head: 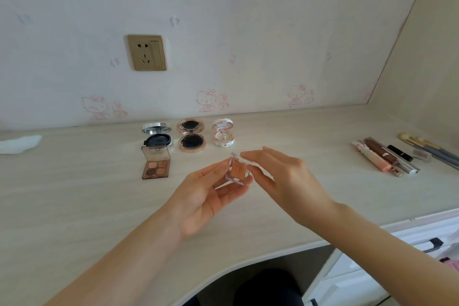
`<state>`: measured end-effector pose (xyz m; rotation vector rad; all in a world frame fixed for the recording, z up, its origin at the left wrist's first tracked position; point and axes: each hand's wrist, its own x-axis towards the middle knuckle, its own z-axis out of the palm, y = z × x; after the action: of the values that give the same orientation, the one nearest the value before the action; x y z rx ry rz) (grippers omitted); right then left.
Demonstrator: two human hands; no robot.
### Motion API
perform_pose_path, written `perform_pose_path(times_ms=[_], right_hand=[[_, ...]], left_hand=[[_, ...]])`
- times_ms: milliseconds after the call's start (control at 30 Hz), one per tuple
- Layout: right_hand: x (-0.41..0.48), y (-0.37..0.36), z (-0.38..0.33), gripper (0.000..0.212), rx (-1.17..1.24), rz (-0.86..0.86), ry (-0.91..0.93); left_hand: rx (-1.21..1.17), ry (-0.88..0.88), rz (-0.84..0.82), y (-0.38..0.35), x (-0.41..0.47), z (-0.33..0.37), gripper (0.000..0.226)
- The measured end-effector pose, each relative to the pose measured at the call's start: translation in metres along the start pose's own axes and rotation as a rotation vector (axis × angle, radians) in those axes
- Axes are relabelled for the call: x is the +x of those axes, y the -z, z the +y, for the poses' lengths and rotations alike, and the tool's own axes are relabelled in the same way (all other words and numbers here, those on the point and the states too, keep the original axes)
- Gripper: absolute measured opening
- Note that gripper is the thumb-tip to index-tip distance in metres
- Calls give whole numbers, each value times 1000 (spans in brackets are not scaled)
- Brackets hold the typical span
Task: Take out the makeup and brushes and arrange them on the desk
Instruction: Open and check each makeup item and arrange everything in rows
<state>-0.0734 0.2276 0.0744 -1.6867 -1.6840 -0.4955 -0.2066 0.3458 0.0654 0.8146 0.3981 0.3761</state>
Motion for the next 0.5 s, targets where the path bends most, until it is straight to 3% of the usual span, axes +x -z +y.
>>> perform_pose_path(times_ms=[67, 167, 267, 500], right_hand=[[5, -2, -2, 26, 98, -44, -19], [13, -8, -5, 25, 348, -39, -231], [22, -19, -7, 18, 545, -54, -433], [39, -55, 2, 13, 690, -145, -650]], left_hand=[[-58, 14, 8, 3, -2, 2, 25], [-74, 28, 30, 9, -5, 6, 32], [15, 16, 84, 17, -8, 7, 30], [306, -106, 261, 40, -20, 14, 22]])
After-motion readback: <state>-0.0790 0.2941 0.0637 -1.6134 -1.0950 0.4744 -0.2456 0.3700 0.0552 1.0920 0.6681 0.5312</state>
